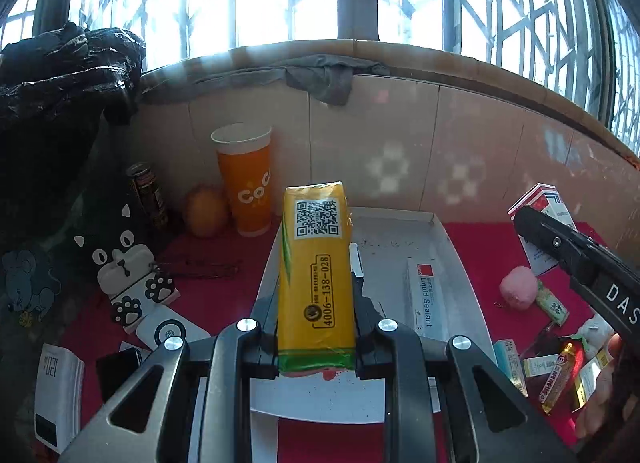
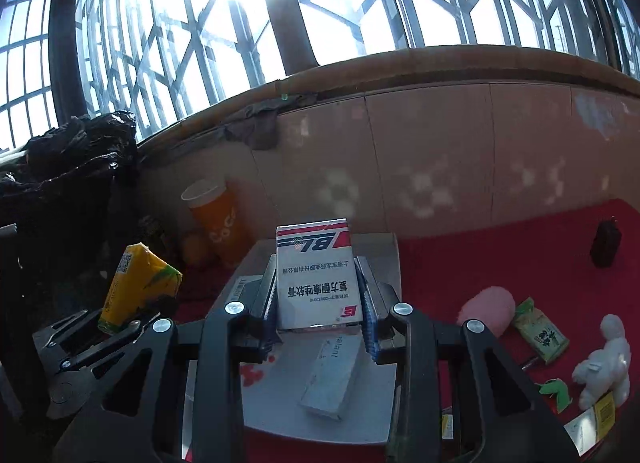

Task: Organize objects
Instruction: 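Carry the snack bar with the left gripper to the tray while the right gripper carries the BL box there, then lower both items into the tray and open both grippers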

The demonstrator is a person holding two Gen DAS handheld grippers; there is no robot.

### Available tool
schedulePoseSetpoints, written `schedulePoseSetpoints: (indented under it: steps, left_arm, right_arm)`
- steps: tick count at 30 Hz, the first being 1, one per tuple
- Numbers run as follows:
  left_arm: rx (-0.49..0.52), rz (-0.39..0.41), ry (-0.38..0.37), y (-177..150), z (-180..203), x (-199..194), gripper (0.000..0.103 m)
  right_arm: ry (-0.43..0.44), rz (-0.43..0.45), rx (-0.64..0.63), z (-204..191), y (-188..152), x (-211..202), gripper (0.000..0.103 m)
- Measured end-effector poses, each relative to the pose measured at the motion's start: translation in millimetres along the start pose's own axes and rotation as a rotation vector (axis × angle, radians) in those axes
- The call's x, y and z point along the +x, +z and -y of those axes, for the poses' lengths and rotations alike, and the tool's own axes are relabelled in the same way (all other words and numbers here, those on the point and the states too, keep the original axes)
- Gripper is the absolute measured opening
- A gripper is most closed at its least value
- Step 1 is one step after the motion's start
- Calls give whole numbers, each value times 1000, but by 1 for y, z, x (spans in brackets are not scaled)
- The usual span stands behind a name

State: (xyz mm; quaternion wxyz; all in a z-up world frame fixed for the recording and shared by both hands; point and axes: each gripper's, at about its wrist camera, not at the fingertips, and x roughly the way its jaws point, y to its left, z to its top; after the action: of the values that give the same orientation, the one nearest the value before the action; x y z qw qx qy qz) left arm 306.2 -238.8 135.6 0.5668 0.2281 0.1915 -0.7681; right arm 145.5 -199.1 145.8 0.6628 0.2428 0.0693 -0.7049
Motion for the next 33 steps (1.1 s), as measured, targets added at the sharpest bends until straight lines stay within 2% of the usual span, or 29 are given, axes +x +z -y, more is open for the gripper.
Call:
schedulePoseSetpoints:
  steps: [4, 6, 10, 13, 15, 18, 20, 27, 30, 33]
  left_arm:
    - [-69, -38, -9, -14, -17, 15, 24]
    - [-70, -53, -5, -15, -20, 24, 24]
    - [-41, -116, -47, -10, -18, 50, 24]
    - [-44, -191, -63, -9, -19, 68, 24]
    - [-36, -203, -77, -15, -18, 66, 24]
    - [-3, -267, -139, -24, -6, 75, 24]
    - [27, -286, -141, -21, 4, 88, 24]
    - [52, -300, -94, 18, 17, 142, 24]
    - [40, -275, -73, 16, 12, 134, 24]
    - [16, -240, -54, 6, 4, 111, 25]
  right_arm:
    - [-1, -92, -11, -3, 10, 47, 34]
    - [3, -121, -20, -8, 16, 66, 34]
    - [-8, -155, -52, -18, 23, 95, 34]
    - [-17, -225, 0, -12, 23, 118, 34]
    - [-20, -246, 17, -8, 18, 121, 34]
    - [-40, -247, 4, -1, 9, 122, 34]
    - [-49, -258, 15, 4, 8, 126, 34]
    - [-57, -263, 24, 10, 8, 131, 34]
    - [-41, -278, 35, 10, 6, 133, 34]
    - [-37, -296, -11, 0, 4, 145, 34]
